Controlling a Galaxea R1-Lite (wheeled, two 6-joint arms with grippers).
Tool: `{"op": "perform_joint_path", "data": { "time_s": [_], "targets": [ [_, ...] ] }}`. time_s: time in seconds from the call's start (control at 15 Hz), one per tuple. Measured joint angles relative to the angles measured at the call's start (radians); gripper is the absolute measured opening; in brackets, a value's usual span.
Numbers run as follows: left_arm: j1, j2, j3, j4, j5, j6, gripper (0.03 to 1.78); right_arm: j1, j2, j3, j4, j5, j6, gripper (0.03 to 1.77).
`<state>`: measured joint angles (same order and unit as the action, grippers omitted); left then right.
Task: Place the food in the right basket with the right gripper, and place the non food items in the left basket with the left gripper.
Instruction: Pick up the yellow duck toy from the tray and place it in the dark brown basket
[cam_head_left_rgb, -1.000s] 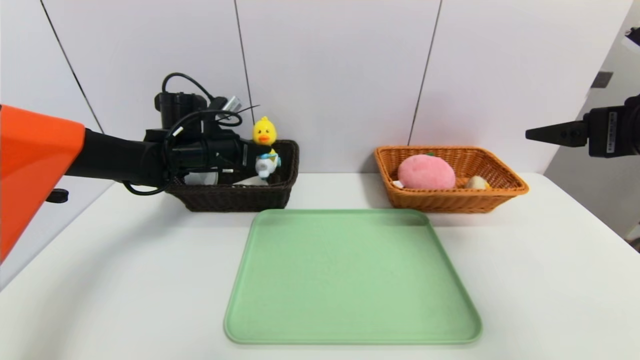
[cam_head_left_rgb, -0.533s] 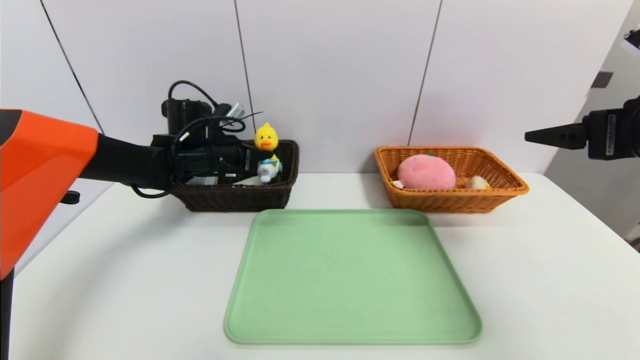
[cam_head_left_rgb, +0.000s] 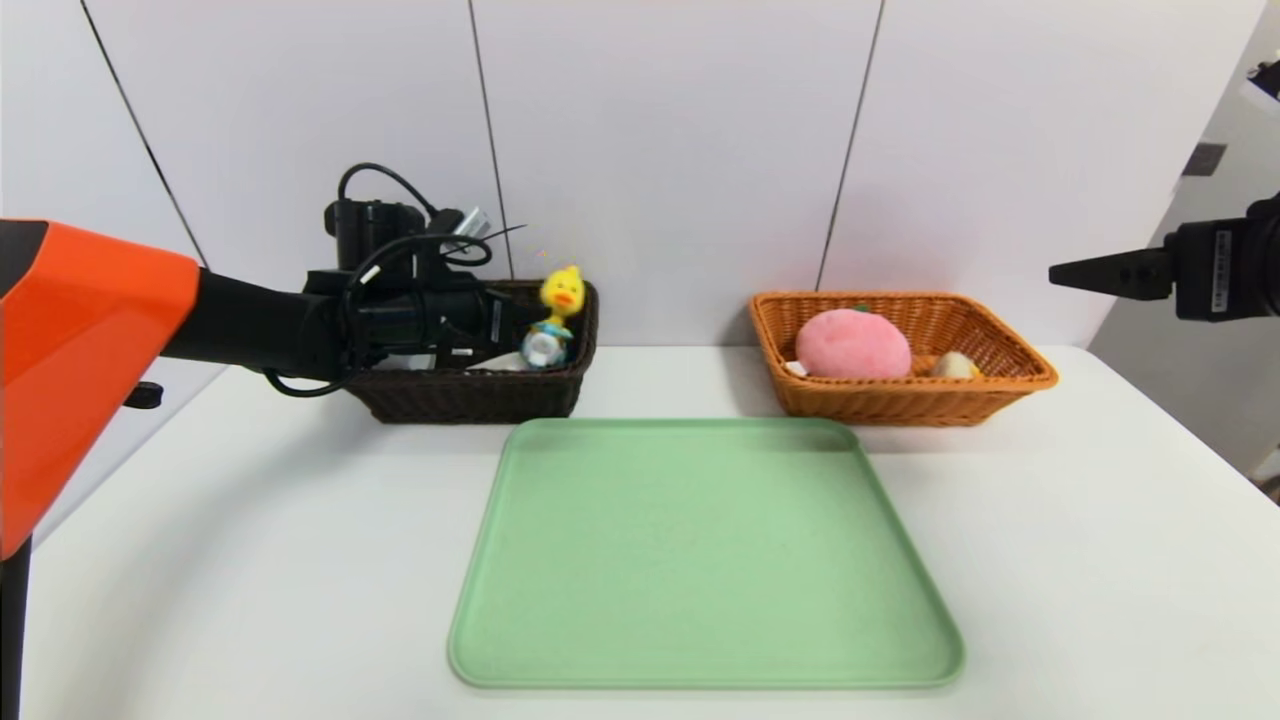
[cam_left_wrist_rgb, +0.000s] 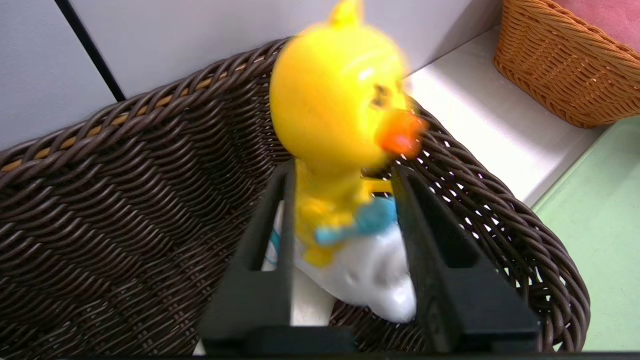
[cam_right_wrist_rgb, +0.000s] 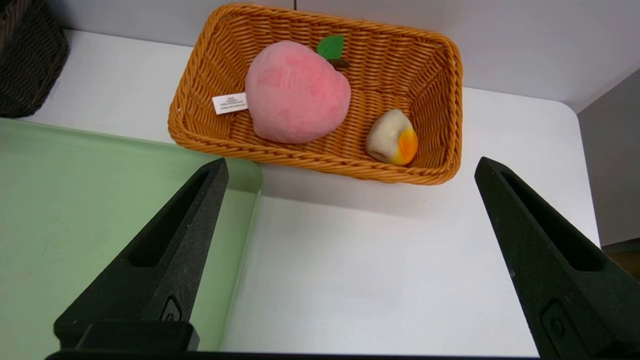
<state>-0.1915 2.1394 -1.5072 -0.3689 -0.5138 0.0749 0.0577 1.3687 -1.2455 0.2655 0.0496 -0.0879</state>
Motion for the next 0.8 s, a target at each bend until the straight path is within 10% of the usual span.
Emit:
{"op": "perform_joint_path", "data": {
  "time_s": [0.8],
  "targets": [
    [0.001,-0.133,0.012,0.041,0.009,-0.054,1.50,0.000,-0.025,0.005,0.006,0.003,0.001,1.71]
  ]
}}
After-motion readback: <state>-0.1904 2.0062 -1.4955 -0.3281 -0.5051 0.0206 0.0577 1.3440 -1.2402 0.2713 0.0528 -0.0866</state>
